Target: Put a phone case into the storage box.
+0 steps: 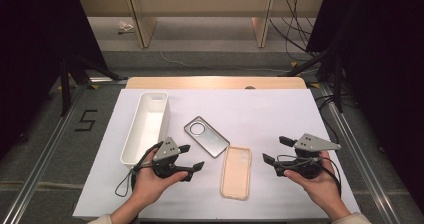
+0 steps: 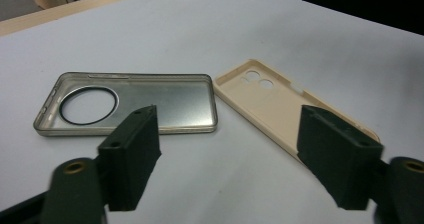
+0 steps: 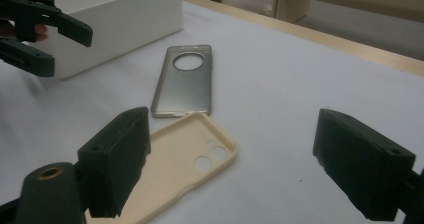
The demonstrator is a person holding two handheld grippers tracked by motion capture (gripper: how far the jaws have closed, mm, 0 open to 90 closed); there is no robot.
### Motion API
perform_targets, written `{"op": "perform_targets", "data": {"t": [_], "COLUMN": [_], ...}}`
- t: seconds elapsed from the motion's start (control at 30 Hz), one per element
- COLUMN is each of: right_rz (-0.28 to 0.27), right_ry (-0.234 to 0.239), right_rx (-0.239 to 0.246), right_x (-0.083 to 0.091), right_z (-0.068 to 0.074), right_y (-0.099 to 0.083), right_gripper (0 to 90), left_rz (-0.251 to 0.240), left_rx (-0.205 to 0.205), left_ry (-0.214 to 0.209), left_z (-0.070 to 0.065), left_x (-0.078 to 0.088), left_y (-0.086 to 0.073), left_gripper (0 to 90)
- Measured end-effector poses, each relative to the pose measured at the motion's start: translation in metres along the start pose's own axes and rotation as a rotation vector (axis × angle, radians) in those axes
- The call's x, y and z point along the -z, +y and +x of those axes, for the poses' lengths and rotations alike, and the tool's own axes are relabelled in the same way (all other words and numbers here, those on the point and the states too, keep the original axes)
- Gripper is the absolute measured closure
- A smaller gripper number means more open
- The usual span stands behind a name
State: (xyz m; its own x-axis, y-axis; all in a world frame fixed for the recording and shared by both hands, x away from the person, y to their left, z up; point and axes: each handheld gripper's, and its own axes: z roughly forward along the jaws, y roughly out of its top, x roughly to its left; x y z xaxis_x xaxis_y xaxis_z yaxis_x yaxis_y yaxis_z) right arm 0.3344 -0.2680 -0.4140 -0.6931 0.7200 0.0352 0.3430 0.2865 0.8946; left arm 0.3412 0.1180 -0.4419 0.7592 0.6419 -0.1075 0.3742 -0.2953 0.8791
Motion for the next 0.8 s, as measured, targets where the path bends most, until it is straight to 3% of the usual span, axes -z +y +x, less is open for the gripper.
{"op": "perform_targets", "data": {"t": [0.1,0.23,0.33,0.37,0.47,0.6,0.63,0.67,0.8], "right_rz": [-0.001,-0.005,-0.007,-0.007,-0.006,-0.006,-0.005,-0.005,-0.006], "right_ry": [-0.009,-0.018,-0.023,-0.026,-0.026,-0.027,-0.029,-0.029,-0.030], "right_rx": [-0.002,-0.004,-0.009,-0.012,-0.012,-0.010,-0.011,-0.011,-0.014], "right_x": [-0.001,0.000,0.000,0.000,0.000,0.000,0.000,0.000,0.000], "right_z": [0.000,-0.001,-0.002,-0.002,-0.002,-0.002,-0.002,-0.002,-0.003], "right_y": [0.000,0.001,0.001,0.001,0.001,0.001,0.001,0.001,0.000], "right_gripper": [16.4,16.4,16.4,16.4,16.4,16.4,16.4,16.4,16.4], "left_rz": [-0.001,0.007,0.026,0.033,0.045,0.079,0.100,0.100,0.152], "left_rx": [0.023,0.018,0.018,0.016,0.025,0.061,0.074,0.074,0.094], "left_ry": [0.006,0.015,0.035,0.038,0.058,0.067,0.077,0.077,0.101], "left_z": [0.002,0.005,0.007,0.008,0.009,0.012,0.012,0.012,0.013], "left_x": [-0.004,-0.011,-0.019,-0.023,-0.035,-0.059,-0.073,-0.073,-0.104], "left_y": [0.006,0.014,0.021,0.025,0.035,0.051,0.058,0.058,0.067], "left_gripper": [37.4,44.9,63.2,76.8,89.4,89.9,89.9,89.9,89.9]}}
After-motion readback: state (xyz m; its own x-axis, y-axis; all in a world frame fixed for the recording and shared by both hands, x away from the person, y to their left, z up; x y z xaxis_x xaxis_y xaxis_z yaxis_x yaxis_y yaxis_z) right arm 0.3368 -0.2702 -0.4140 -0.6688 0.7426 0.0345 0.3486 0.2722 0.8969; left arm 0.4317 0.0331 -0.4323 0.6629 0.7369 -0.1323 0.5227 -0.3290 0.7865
